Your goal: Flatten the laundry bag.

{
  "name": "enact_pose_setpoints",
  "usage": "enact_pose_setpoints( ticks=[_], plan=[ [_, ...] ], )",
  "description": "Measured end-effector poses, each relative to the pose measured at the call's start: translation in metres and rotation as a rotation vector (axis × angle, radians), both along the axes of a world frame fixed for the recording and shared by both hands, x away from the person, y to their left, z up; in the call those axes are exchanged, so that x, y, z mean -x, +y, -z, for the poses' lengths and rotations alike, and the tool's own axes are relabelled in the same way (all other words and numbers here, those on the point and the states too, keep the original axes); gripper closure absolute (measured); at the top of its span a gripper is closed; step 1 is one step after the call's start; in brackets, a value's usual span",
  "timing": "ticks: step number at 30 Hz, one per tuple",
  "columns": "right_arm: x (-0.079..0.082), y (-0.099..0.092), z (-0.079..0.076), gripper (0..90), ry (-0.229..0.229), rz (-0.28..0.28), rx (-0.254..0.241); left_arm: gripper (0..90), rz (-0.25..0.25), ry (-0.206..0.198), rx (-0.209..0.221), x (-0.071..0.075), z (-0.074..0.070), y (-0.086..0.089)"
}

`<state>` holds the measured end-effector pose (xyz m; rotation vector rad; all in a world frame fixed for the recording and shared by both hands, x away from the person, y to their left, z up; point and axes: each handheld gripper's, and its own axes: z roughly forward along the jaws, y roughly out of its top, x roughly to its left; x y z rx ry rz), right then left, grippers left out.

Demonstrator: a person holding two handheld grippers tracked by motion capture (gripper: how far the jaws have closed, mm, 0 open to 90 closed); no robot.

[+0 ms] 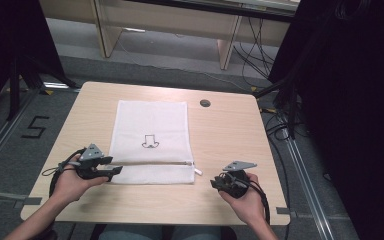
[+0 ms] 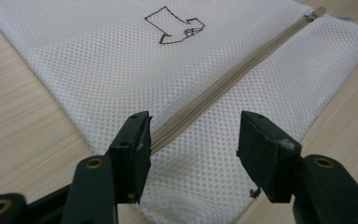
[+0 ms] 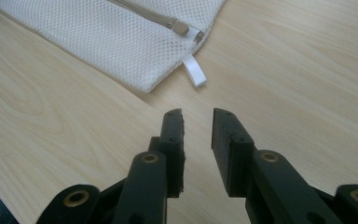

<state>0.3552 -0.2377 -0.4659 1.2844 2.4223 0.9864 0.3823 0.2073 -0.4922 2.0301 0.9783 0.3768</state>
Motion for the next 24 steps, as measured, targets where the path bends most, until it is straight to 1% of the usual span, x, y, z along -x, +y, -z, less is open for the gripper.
enact_pose_setpoints(
  ticks=[1, 2, 3, 4, 5, 6, 7, 8, 9, 10, 11, 12, 13, 14, 15, 16, 17, 18, 19, 20, 21, 22, 23, 24],
  plan=[
    [0.0, 0.0, 0.0, 74.2, 0.0, 0.0, 0.0, 45.3, 0.0, 0.0, 0.0, 0.0, 0.0, 0.0],
    [-0.001, -0.001, 0.0, 74.2, 0.012, 0.007, -0.006, 46.6, -0.003, -0.006, 0.022, 0.001, 0.002, -0.006],
    [-0.001, -0.001, 0.0, 74.2, 0.012, 0.007, -0.006, 47.8, -0.003, -0.006, 0.022, 0.001, 0.002, -0.006],
    [-0.003, -0.003, 0.0, 75.8, 0.007, 0.014, -0.006, 49.7, 0.041, -0.004, -0.019, 0.0, 0.002, -0.008],
    [-0.003, -0.002, 0.001, 77.0, 0.006, 0.025, -0.02, 50.8, 0.049, -0.008, -0.028, 0.0, 0.002, -0.01],
    [-0.002, -0.002, 0.0, 78.2, 0.02, 0.035, -0.026, 51.8, 0.058, -0.005, -0.039, 0.0, 0.002, -0.011],
    [-0.005, -0.005, 0.001, 79.6, -0.003, 0.008, 0.0, 52.9, 0.068, -0.016, -0.046, 0.0, 0.002, -0.013],
    [-0.003, -0.003, 0.0, 81.6, 0.036, 0.038, -0.032, 54.4, 0.079, -0.022, -0.057, 0.0, 0.002, -0.014],
    [-0.003, -0.003, 0.0, 83.2, 0.059, 0.052, -0.038, 56.4, 0.085, -0.018, -0.058, 0.0, 0.003, -0.016],
    [-0.002, -0.002, 0.0, 84.8, 0.068, 0.054, -0.041, 59.1, 0.09, -0.018, -0.058, 0.0, 0.003, -0.017],
    [-0.002, -0.002, 0.0, 84.8, 0.068, 0.054, -0.041, 62.2, 0.09, -0.018, -0.058, 0.0, 0.003, -0.017],
    [-0.002, -0.002, 0.0, 86.6, 0.074, 0.054, -0.036, 62.2, 0.098, -0.02, -0.073, 0.001, 0.003, -0.017],
    [-0.003, -0.001, 0.0, 90.0, 0.075, 0.077, -0.05, 70.4, 0.095, -0.016, -0.101, 0.002, 0.002, -0.018],
    [-0.003, 0.0, -0.004, 90.0, 0.101, 0.084, -0.037, 72.9, 0.093, -0.011, -0.097, 0.002, 0.002, -0.018],
    [-0.005, 0.002, -0.003, 90.0, 0.081, 0.089, -0.05, 74.9, 0.074, -0.014, -0.08, 0.002, 0.003, -0.02],
    [-0.009, 0.002, -0.005, 90.0, 0.061, 0.055, -0.03, 77.7, 0.083, -0.009, -0.106, 0.002, 0.002, -0.018],
    [-0.011, 0.006, -0.007, 90.0, 0.064, 0.066, -0.041, 80.2, 0.083, -0.009, -0.106, 0.002, 0.002, -0.018],
    [-0.015, 0.009, -0.009, 90.0, 0.036, 0.054, -0.031, 82.9, 0.074, -0.005, -0.115, 0.002, 0.001, -0.018],
    [-0.018, 0.011, -0.009, 90.0, 0.015, 0.037, -0.022, 84.2, 0.063, 0.002, -0.113, 0.002, 0.0, -0.017],
    [-0.02, 0.016, -0.011, 90.0, 0.031, 0.043, -0.022, 84.8, 0.063, 0.002, -0.113, 0.002, 0.0, -0.017],
    [-0.02, 0.016, -0.011, 90.0, 0.031, 0.043, -0.022, 84.8, 0.069, 0.005, -0.127, 0.002, -0.001, -0.016],
    [-0.022, 0.02, -0.011, 90.0, 0.039, 0.035, -0.022, 85.2, 0.056, -0.01, -0.116, 0.002, -0.001, -0.017],
    [-0.024, 0.029, -0.009, 90.0, 0.039, 0.027, -0.022, 85.1, 0.073, 0.005, -0.124, 0.001, -0.001, -0.016],
    [-0.025, 0.032, -0.01, 90.0, 0.063, 0.016, 0.003, 85.3, 0.069, 0.011, -0.114, 0.002, 0.0, -0.016]
  ],
)
